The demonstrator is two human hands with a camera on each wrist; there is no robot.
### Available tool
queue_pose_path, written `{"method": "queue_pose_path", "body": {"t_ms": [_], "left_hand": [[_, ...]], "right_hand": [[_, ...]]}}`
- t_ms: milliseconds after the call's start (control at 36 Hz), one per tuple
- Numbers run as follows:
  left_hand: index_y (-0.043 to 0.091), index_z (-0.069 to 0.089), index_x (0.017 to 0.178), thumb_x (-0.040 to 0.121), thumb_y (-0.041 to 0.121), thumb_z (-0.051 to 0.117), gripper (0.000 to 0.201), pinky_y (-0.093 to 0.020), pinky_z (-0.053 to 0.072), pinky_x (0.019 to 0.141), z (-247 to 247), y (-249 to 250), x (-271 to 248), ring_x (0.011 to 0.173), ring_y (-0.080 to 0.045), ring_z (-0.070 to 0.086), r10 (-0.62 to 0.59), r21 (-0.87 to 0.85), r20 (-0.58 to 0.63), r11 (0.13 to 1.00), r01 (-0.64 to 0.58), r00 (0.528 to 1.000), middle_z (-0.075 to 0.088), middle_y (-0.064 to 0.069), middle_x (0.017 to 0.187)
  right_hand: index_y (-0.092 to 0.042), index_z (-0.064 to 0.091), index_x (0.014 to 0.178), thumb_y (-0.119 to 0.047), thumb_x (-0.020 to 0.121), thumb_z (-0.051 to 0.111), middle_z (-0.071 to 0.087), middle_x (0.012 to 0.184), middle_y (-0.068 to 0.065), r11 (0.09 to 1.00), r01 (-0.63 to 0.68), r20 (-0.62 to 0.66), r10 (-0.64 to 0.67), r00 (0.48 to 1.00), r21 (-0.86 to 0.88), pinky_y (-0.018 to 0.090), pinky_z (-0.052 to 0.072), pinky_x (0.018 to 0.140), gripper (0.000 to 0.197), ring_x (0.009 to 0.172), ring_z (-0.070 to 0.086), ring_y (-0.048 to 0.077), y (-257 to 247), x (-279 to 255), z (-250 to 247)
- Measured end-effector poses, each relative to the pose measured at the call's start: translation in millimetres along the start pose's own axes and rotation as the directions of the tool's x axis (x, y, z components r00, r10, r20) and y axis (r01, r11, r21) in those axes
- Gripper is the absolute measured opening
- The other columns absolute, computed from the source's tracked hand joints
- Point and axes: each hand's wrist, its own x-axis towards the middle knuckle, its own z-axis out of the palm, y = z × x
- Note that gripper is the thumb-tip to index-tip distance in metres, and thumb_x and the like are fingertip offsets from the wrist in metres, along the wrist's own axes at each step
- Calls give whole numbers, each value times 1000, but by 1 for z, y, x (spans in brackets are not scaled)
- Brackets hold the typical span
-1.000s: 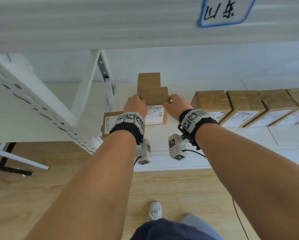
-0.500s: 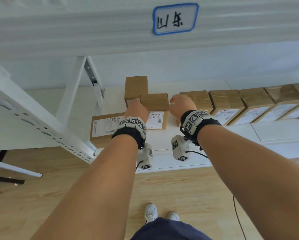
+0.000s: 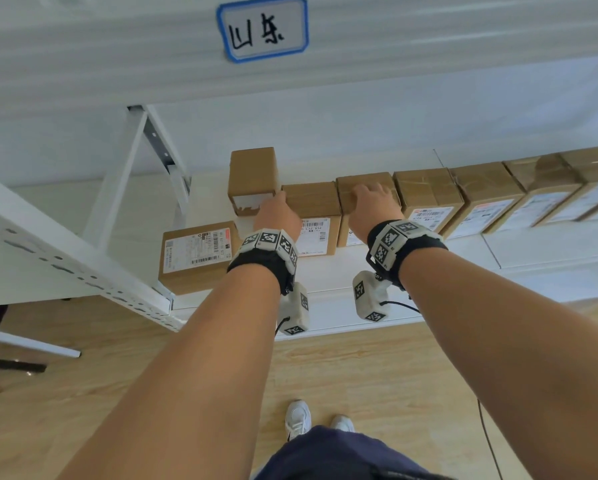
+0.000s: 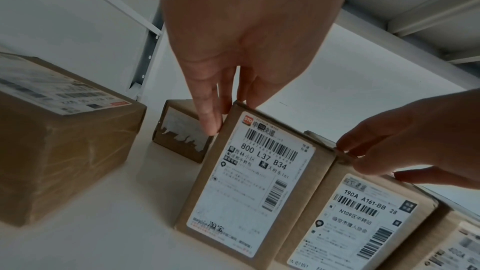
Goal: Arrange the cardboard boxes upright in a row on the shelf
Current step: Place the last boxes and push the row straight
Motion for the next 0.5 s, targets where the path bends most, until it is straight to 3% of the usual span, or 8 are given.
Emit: {"method": "queue_pose_path", "body": {"t_ms": [389, 500], "left_hand": [[10, 38, 142, 101, 15, 41, 41, -36, 43, 97, 0, 3, -3, 124, -29, 51, -28, 80, 39, 996, 25, 999, 46, -13, 140], [6, 46, 129, 101, 14, 39, 30, -37, 46, 93, -5, -7, -2, 116, -30, 55, -14, 136, 48, 991, 8, 999, 53, -16, 129]], "right_hand": [[-12, 48, 132, -6, 88, 47, 45, 135, 9, 1000, 2, 8, -2, 1000, -31, 40, 35, 105, 45, 128, 38, 27, 0, 2, -1], [-11, 47, 135, -7, 88, 45, 43, 137, 12, 1000, 0, 3, 0, 1000, -14, 41, 37, 102, 47, 128, 38, 29, -10, 4, -3]]}}
